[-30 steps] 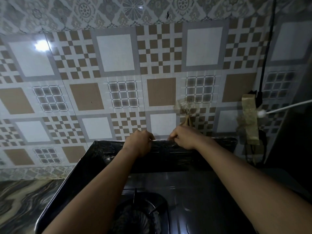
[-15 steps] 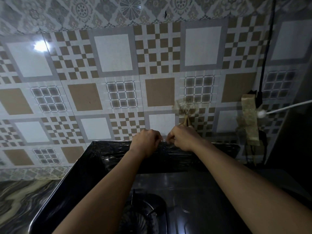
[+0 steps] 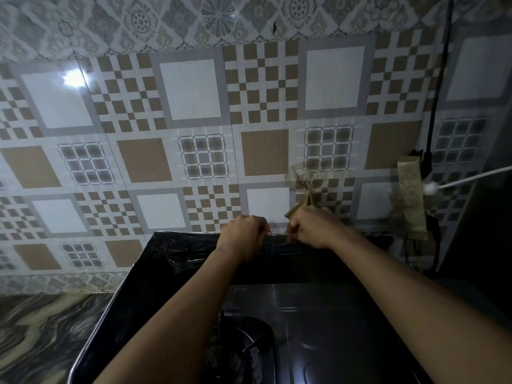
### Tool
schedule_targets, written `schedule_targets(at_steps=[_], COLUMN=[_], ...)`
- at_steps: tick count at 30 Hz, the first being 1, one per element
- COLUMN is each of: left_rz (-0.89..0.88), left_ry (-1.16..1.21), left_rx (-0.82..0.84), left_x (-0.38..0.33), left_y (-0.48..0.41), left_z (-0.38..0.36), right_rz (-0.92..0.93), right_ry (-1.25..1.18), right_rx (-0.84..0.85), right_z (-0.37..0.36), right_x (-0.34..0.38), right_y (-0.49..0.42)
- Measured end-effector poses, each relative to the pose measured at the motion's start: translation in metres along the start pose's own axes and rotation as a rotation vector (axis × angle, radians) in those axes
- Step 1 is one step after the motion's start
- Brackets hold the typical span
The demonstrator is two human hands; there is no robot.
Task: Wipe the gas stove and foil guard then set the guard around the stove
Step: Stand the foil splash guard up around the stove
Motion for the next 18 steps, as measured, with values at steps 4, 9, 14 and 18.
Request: schedule_targets(at_steps=[4,9,14,18], left_rz=[-0.003,-0.001,0.04,0.036], left_ry=[0.008,0.002,-0.003,0.0], left_rx=[-0.002,0.009,0.026,0.029], left_x=[0.002,-0.006,0.006,0.003], left_y=[0.002,0.001,0.004,0.007], left_z=[0.002,0.003,0.004,0.006], right_rz=[-0.041,-0.041,-0.091,-0.153], right_ry=[0.058,0.076,0.102,0.086], right_rx=[0.006,0.006,0.072,0.076], right_z=[0.004,0.005,0.004,0.007], right_x=[-0.019,-0.026,-0.055,-0.082], right_y=[0.013,0.015,0.029,0.045])
Point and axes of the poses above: each hand's wrist, its own y-axis away from the middle knuckle, its own z-axis out of the back of the hand, x = y × z, the point moved 10 cm from there along -y, towards the middle knuckle, and after that the axes turned 10 degrees about x, right-handed, at the moved point
